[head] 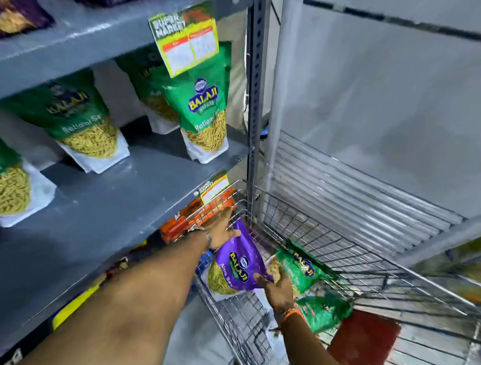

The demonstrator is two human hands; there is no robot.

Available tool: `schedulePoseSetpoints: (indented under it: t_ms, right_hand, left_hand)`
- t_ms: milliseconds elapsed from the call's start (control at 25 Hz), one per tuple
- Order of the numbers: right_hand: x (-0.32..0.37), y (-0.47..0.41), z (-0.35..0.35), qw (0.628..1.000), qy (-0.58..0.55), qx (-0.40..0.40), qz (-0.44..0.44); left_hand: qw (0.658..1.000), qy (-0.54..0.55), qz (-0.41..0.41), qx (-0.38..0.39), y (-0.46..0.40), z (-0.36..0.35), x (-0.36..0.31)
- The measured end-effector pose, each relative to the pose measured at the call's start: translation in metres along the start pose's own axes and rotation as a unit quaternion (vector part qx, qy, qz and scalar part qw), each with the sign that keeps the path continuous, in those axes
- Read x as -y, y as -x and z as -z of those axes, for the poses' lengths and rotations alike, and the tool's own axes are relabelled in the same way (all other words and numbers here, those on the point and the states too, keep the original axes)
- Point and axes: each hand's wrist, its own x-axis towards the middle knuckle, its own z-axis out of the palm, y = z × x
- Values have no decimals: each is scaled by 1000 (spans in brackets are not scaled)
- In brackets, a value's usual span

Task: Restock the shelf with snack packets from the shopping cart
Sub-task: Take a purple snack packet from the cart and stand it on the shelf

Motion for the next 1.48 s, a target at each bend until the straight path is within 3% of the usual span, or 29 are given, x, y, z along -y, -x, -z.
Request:
schedulePoseSetpoints:
  t_ms: [80,160,320,480,640,800,1080,1320,1480]
  right_hand:
    - [-15,-11,-3,999,-43,7,7]
    - [-36,-21,-2,998,-48,-47,5]
    - [-56,-34,0,981,-136,-139,21]
    - [-44,-36,-10,970,-193,-142,33]
    - [10,-21,-14,971,-208,-84,85]
    - [72,-4,-19,963,-209,-71,154]
    - [182,43,-35,950,-219,-23,222]
    - [243,92,-78,936,-197,100,274]
    - [266,133,-136,916,-173,198,303]
  left_hand:
    - [998,62,21,19,-15,-7,2]
    - [989,133,55,32,-29,-15,8]
    - [967,245,61,-20,-46,-33,21]
    - [944,317,82,-34,-31,-26,37]
    - [900,418,106,-57,-4,-5,36]
    - [863,472,85,-159,35,19,10]
    - [763,601,43,-235,114,65,-28]
    - [720,627,19,-298,194,123,-31]
    - [664,651,13,-368,256,158,-10]
